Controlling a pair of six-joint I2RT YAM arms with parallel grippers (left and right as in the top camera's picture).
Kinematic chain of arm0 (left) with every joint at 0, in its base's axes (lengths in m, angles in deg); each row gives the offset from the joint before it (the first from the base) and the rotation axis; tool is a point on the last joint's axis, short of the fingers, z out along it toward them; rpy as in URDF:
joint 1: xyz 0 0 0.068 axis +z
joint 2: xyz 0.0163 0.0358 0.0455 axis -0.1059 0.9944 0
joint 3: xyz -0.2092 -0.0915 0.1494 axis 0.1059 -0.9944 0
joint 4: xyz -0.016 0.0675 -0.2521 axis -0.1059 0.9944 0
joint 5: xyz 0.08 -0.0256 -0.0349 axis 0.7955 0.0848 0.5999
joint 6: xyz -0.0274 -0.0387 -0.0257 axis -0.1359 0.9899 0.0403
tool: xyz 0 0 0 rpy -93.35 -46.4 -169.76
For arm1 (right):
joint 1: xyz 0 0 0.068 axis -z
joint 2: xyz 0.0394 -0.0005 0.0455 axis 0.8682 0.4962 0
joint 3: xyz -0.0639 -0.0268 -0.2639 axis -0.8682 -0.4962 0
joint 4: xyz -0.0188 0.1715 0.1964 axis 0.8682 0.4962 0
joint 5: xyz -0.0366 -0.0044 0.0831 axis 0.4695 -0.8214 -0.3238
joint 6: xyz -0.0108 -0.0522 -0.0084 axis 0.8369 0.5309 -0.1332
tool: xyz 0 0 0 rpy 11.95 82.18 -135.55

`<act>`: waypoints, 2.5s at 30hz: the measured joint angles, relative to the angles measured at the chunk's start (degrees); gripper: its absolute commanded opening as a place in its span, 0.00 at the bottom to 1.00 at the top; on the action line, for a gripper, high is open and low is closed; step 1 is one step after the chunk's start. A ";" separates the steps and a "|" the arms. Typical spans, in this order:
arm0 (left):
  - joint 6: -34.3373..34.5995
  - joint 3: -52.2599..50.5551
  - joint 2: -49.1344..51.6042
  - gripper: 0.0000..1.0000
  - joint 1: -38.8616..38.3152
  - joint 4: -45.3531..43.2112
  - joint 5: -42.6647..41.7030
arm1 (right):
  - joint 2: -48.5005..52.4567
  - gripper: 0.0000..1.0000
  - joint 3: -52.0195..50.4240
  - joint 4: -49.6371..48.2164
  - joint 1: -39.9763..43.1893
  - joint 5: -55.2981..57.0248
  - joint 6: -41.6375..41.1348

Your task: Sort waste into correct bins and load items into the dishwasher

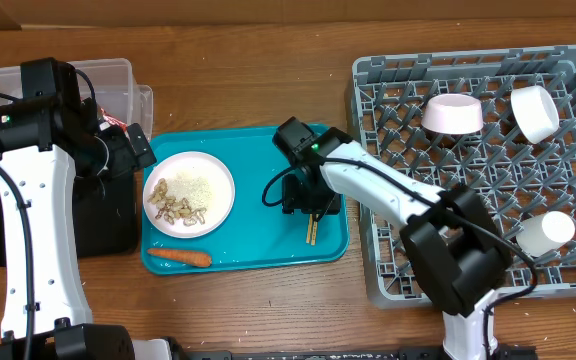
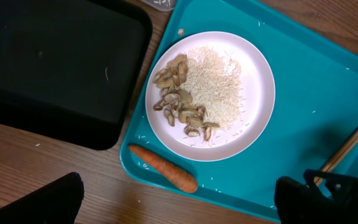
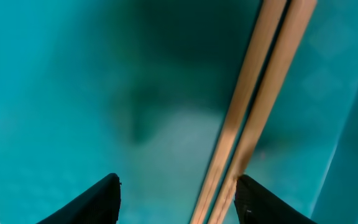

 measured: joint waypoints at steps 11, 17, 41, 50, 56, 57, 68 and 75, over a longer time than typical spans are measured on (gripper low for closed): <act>-0.02 0.00 0.00 1.00 -0.02 0.00 0.00 | 1.22 0.58 -0.02 -0.63 0.04 0.55 -0.70; -0.02 0.00 0.00 1.00 0.00 0.00 0.00 | 1.22 0.57 0.52 3.37 0.26 1.46 -0.90; 0.00 0.00 0.00 1.00 0.00 0.09 0.00 | 1.22 0.57 4.17 1.97 0.35 1.16 -0.76; -0.02 0.00 0.00 1.00 0.00 0.09 0.00 | 1.25 0.57 4.17 1.36 0.22 1.14 -0.94; -0.02 0.00 0.00 1.00 0.00 0.09 0.00 | 1.25 0.57 3.80 -0.20 -0.46 1.16 -1.38; 0.00 0.00 0.00 1.00 -0.02 0.13 0.00 | 1.25 0.57 3.30 -1.03 -0.50 1.09 -1.44; -0.02 0.00 0.00 1.00 -0.02 0.24 0.00 | 1.31 0.57 0.31 -2.03 -0.50 1.14 -2.23; -0.02 0.00 0.00 1.00 0.00 0.24 0.00 | 1.31 0.53 0.09 -2.45 -0.50 1.14 -2.29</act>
